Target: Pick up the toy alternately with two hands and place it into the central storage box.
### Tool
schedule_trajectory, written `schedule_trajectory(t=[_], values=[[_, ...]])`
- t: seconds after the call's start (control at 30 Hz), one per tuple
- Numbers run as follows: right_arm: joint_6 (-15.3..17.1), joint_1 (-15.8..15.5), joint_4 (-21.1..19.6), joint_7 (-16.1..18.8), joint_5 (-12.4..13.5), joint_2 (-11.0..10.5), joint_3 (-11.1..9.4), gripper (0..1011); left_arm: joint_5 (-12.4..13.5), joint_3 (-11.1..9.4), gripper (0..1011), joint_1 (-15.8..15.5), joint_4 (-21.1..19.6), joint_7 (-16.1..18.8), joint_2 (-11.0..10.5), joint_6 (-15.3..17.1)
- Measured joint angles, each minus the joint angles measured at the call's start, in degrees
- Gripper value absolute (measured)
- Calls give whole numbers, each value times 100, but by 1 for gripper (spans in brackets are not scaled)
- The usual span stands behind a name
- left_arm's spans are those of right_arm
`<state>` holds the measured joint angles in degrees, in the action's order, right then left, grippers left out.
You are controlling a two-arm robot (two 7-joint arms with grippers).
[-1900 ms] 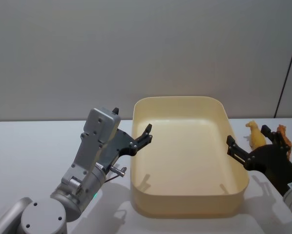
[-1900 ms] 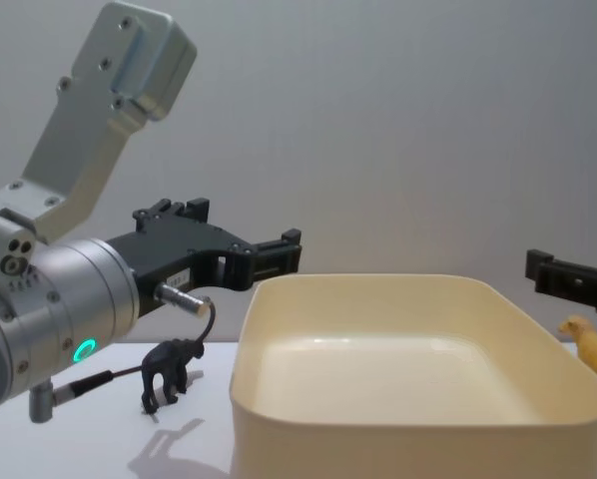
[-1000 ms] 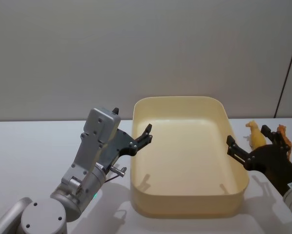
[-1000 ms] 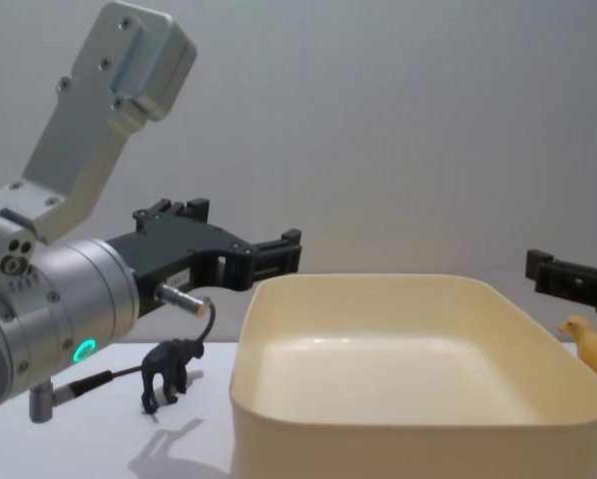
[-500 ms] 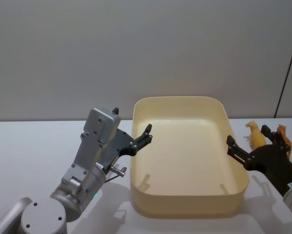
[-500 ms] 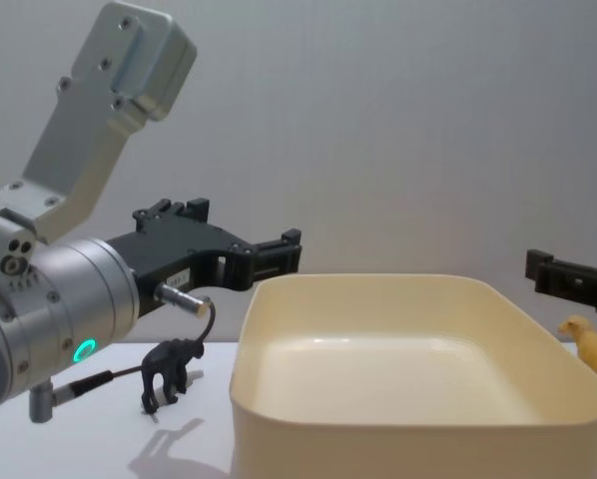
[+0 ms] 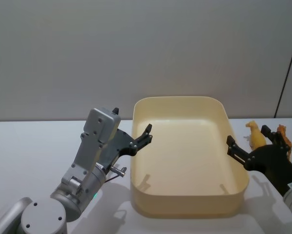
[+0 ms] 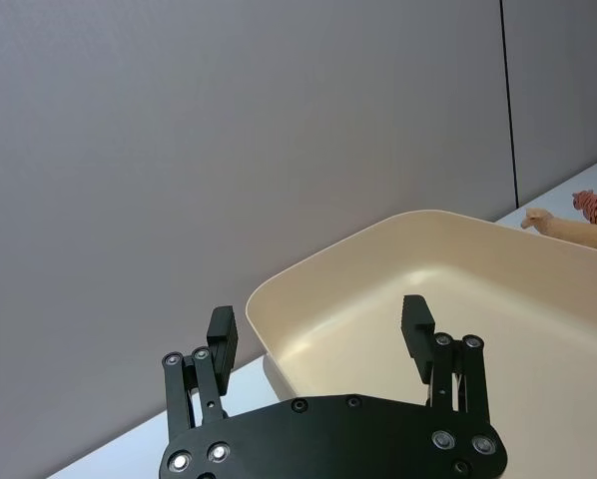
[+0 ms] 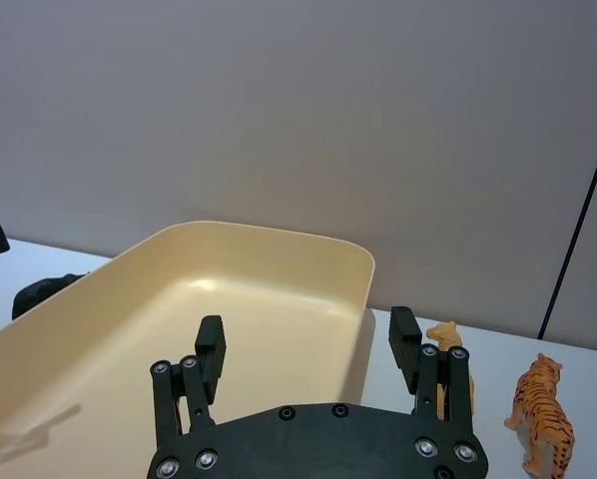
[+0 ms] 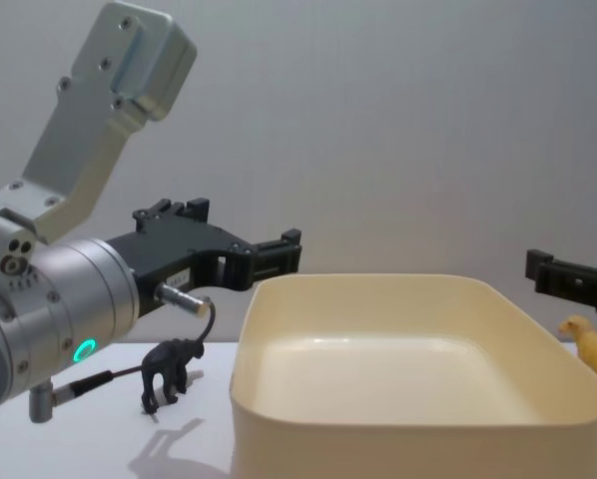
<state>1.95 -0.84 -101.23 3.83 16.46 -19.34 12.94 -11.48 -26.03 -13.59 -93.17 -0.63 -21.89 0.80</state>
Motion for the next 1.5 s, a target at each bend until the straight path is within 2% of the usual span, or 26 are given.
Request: schedule_trajectory(t=[0.23, 0.63, 0.87, 1.07, 1.5], values=[[1, -100, -57, -60, 21, -94, -63, 1001, 0, 0, 1001, 0, 0, 0, 0, 0], [20, -597, -316, -506, 263, -590, -443, 1001, 0, 0, 1002, 0, 0, 0, 0, 0], [133, -718, -286, -708, 327, -745, -601, 1001, 0, 0, 1002, 0, 0, 0, 0, 0], [248, -611, -70, -784, 286, -736, -634, 1001, 0, 0, 1002, 0, 0, 0, 0, 0], [517, 67, 883, -850, -29, -452, -561, 1001, 0, 0, 1001, 0, 0, 0, 0, 0]])
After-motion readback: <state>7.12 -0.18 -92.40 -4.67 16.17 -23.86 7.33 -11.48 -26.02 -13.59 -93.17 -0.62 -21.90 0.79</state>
